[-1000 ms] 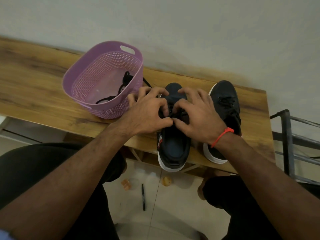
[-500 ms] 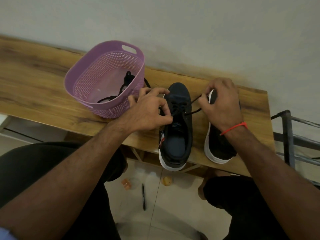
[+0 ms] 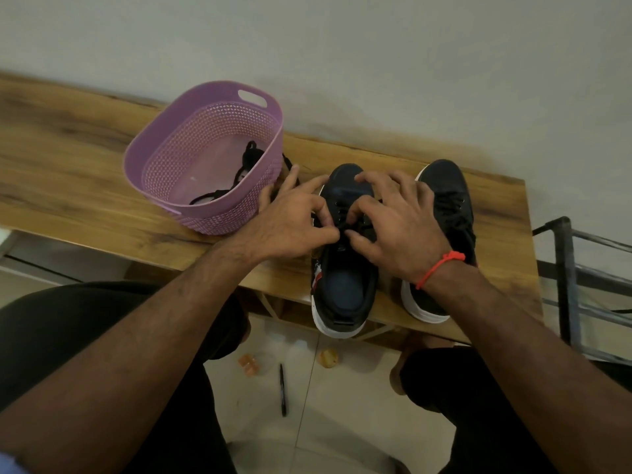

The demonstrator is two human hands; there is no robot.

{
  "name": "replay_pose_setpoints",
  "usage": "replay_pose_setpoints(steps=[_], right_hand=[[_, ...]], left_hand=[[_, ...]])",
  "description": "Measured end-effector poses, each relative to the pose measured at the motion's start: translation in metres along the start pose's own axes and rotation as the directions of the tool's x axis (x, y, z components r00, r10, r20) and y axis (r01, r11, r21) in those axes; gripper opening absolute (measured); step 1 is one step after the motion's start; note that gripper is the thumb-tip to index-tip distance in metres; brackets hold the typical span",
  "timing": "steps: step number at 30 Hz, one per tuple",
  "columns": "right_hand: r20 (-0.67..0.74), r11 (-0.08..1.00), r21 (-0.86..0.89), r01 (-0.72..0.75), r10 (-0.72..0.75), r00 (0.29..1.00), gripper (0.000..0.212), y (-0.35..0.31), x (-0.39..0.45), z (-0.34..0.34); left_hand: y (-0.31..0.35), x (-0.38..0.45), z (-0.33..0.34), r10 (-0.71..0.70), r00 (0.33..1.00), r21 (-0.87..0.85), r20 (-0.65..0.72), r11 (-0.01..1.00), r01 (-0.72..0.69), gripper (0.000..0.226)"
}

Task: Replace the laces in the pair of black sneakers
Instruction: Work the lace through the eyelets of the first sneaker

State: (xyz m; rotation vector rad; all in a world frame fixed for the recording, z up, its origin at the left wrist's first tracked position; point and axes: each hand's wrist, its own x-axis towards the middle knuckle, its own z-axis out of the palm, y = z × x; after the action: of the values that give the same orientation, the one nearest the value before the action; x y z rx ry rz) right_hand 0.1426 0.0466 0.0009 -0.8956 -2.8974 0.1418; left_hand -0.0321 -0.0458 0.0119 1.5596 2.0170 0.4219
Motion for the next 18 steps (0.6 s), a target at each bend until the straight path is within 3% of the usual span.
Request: replay_pose_setpoints(steps=[4,8,10,12,15,18], right_hand=[[-0.110,0.999,0.036,0.022,-0.018,0.994,0.019,-0.004,0.000,0.001],[-0.298,0.908,0.381,-0.174,0.299,0.907,0.018,0.021,0.009,-0.012],[-0.273,0.884,0.373,-0.282,0.395,0.877,0.027,0.039,0.010,-0.017],[-0.217,0.901,0.365,-0.233,0.326,0.920,0.032,0.039,0.007,-0.020],[-0.099,0.983,0.182,-0.027,0.046,0.994,0.026,0.010,0.003,-0.016],[0.032,0.998,0.037,0.041,-0.042,0.999,0.027,-0.006,0.000,-0.005]], left_hand=[[0.000,0.001,-0.001,-0.021,1.000,-0.025,0.016,0.999,0.021,0.011],[0.000,0.000,-0.002,-0.033,0.999,-0.044,0.016,0.998,0.034,0.015],[0.000,-0.001,-0.003,-0.034,0.999,-0.047,0.017,0.998,0.035,0.016],[0.000,0.000,-0.003,-0.031,0.999,-0.048,0.022,0.998,0.032,0.016],[0.000,0.000,-0.002,-0.034,0.999,-0.046,0.032,0.998,0.035,0.016],[-0.001,0.000,-0.001,-0.033,0.999,-0.045,0.031,0.998,0.035,0.014]])
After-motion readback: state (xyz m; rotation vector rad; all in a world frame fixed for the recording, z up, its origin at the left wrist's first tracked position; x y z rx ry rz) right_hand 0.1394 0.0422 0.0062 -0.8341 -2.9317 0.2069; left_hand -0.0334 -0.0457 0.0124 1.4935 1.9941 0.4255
